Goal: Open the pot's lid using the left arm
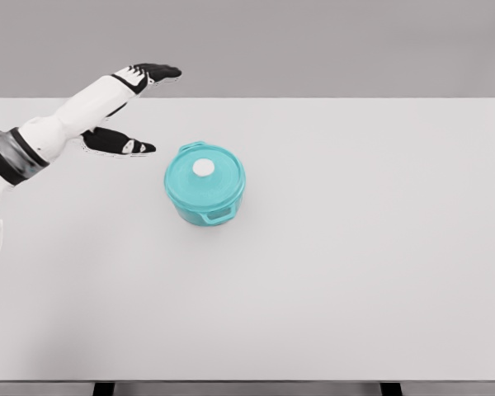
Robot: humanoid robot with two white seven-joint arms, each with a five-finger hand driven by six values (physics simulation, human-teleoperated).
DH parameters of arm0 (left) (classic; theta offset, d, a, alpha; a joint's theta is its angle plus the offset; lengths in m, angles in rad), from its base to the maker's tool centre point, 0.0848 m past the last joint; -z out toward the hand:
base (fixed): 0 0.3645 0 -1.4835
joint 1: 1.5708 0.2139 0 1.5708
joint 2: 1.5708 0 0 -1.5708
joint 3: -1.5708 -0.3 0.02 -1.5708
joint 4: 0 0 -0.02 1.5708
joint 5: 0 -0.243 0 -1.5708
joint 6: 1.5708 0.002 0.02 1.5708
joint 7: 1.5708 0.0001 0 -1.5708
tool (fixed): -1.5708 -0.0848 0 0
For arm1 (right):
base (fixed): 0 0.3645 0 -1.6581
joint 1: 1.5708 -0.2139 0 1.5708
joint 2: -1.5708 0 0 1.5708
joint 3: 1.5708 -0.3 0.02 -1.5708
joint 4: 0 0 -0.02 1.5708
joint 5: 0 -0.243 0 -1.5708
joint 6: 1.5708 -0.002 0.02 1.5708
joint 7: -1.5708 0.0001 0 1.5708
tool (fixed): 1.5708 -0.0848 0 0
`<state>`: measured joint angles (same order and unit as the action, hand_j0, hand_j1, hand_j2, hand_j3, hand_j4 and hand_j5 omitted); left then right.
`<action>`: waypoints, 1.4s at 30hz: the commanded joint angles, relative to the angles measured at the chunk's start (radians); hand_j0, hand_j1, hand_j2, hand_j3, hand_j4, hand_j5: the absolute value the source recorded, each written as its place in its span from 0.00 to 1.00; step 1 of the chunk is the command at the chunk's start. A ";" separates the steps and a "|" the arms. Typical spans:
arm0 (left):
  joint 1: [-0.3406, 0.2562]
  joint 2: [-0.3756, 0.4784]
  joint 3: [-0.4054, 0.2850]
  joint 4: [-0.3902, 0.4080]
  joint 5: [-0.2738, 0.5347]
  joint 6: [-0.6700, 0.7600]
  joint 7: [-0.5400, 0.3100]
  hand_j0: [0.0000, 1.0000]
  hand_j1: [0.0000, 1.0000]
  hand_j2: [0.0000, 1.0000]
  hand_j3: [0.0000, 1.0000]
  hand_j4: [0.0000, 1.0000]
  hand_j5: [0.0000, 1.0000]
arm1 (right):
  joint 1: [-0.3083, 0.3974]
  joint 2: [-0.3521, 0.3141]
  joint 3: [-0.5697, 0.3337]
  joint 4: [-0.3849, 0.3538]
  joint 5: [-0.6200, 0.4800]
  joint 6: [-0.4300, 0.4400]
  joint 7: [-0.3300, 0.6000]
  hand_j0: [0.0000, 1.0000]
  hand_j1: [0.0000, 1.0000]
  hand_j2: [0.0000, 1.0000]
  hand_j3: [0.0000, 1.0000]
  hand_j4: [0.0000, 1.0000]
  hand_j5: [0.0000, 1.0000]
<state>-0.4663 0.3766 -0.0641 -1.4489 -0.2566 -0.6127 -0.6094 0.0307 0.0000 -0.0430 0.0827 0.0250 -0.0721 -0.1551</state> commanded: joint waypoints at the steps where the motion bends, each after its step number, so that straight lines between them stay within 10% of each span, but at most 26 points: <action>1: -0.006 -0.041 -0.049 0.042 0.010 0.002 -0.001 1.00 1.00 1.00 1.00 1.00 1.00 | 0.000 0.000 0.000 0.000 0.000 0.000 0.000 1.00 1.00 1.00 1.00 1.00 1.00; 6: -0.017 -0.047 -0.166 0.059 0.145 0.002 -0.001 0.89 0.89 0.89 0.89 0.89 0.89 | 0.000 0.000 0.000 0.000 0.000 0.000 0.000 1.00 1.00 1.00 1.00 1.00 1.00; 16: 0.037 -0.001 -0.191 -0.021 0.235 0.165 -0.001 0.79 0.79 0.79 0.79 0.79 0.79 | 0.000 0.000 0.000 0.000 0.000 0.000 -0.001 1.00 1.00 1.00 1.00 1.00 1.00; 42: 0.069 -0.038 -0.186 0.033 0.068 0.153 -0.001 0.74 0.74 0.74 0.74 0.74 0.74 | 0.000 0.000 0.000 0.000 0.000 0.000 0.000 1.00 1.00 1.00 1.00 1.00 1.00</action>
<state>-0.3988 0.3398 -0.2493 -1.4179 -0.1871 -0.4620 -0.6113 0.0307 0.0000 -0.0430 0.0827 0.0250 -0.0720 -0.1552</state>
